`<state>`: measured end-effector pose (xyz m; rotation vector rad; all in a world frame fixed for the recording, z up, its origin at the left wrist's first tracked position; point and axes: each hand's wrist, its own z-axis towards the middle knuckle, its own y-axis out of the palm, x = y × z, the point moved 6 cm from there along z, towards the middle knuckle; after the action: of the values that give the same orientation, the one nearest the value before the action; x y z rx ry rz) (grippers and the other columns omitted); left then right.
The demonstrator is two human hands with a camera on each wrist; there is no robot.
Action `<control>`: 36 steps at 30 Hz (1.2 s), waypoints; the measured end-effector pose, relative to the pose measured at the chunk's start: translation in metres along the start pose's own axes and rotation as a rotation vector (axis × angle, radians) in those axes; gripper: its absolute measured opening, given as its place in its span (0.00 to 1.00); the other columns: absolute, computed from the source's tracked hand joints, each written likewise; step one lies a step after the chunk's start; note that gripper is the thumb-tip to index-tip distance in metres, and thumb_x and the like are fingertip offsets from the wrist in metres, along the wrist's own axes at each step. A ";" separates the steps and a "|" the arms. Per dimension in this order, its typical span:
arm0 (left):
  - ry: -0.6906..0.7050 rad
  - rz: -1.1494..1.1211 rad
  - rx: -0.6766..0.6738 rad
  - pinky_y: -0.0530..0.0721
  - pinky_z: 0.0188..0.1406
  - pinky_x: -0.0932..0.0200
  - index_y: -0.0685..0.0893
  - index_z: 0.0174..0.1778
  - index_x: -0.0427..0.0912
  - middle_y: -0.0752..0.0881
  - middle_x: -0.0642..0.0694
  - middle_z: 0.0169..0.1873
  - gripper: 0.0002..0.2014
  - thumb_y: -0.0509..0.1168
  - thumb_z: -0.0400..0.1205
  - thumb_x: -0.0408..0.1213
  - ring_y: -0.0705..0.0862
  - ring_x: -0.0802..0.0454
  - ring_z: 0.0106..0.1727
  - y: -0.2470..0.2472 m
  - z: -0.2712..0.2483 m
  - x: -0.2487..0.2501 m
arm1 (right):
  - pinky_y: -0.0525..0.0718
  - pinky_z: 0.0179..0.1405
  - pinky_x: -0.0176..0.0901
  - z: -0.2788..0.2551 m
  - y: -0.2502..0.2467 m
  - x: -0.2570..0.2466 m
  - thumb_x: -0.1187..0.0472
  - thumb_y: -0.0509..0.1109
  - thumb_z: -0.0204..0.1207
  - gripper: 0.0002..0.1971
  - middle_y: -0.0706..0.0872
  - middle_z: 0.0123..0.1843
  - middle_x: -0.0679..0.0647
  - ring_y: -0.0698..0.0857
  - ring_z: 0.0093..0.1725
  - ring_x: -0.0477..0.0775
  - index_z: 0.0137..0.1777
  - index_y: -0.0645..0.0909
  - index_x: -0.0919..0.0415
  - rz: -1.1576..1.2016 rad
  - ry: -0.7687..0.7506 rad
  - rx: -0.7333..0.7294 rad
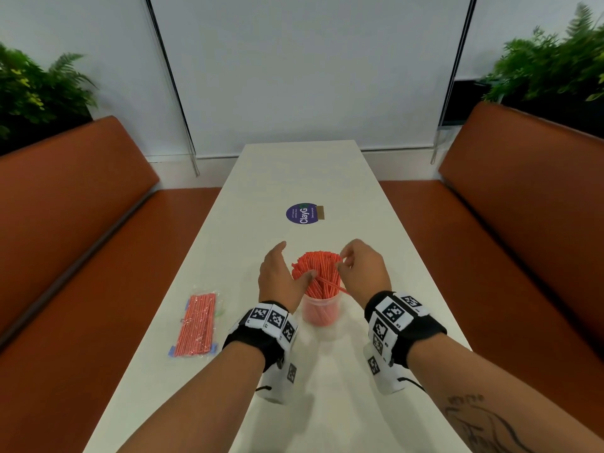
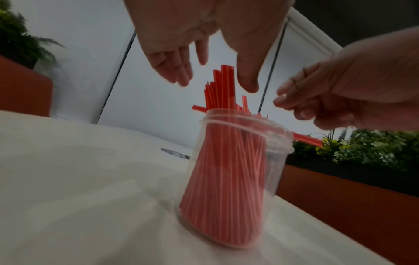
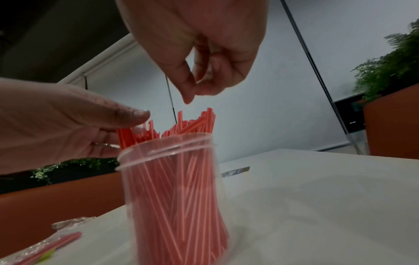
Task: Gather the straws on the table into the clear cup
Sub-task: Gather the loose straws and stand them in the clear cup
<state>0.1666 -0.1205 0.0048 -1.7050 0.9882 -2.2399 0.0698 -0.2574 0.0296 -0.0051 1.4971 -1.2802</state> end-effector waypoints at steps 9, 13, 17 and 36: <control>-0.155 -0.233 -0.142 0.76 0.67 0.52 0.66 0.77 0.41 0.77 0.38 0.71 0.33 0.71 0.77 0.32 0.78 0.42 0.69 0.008 0.002 0.000 | 0.85 0.48 0.46 -0.009 0.018 -0.001 0.63 0.58 0.80 0.12 0.84 0.50 0.56 0.85 0.47 0.56 0.50 0.84 0.63 -0.402 -0.067 -0.257; -0.135 -0.361 -0.152 0.74 0.71 0.47 0.59 0.80 0.40 0.69 0.38 0.77 0.42 0.75 0.72 0.32 0.74 0.40 0.73 0.007 -0.003 -0.004 | 0.85 0.47 0.45 0.005 -0.027 -0.028 0.61 0.59 0.81 0.11 0.88 0.51 0.54 0.87 0.48 0.55 0.52 0.84 0.58 -0.330 -0.102 -0.172; -0.161 -0.322 -0.218 0.76 0.71 0.47 0.63 0.78 0.39 0.74 0.38 0.74 0.38 0.74 0.74 0.32 0.76 0.42 0.72 0.014 -0.006 -0.016 | 0.81 0.45 0.43 0.017 -0.058 -0.059 0.64 0.59 0.81 0.10 0.86 0.53 0.55 0.85 0.49 0.56 0.53 0.82 0.56 -0.494 -0.252 -0.189; 0.245 0.298 -0.261 0.65 0.81 0.50 0.50 0.83 0.47 0.53 0.49 0.84 0.31 0.54 0.85 0.32 0.62 0.49 0.82 0.021 -0.001 0.013 | 0.60 0.81 0.51 -0.006 0.026 0.005 0.56 0.55 0.85 0.29 0.54 0.86 0.56 0.53 0.85 0.54 0.83 0.52 0.60 -0.300 -0.377 -0.199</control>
<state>0.1554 -0.1425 0.0029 -1.2761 1.5359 -2.2311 0.0789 -0.2451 0.0073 -0.5891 1.3181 -1.2724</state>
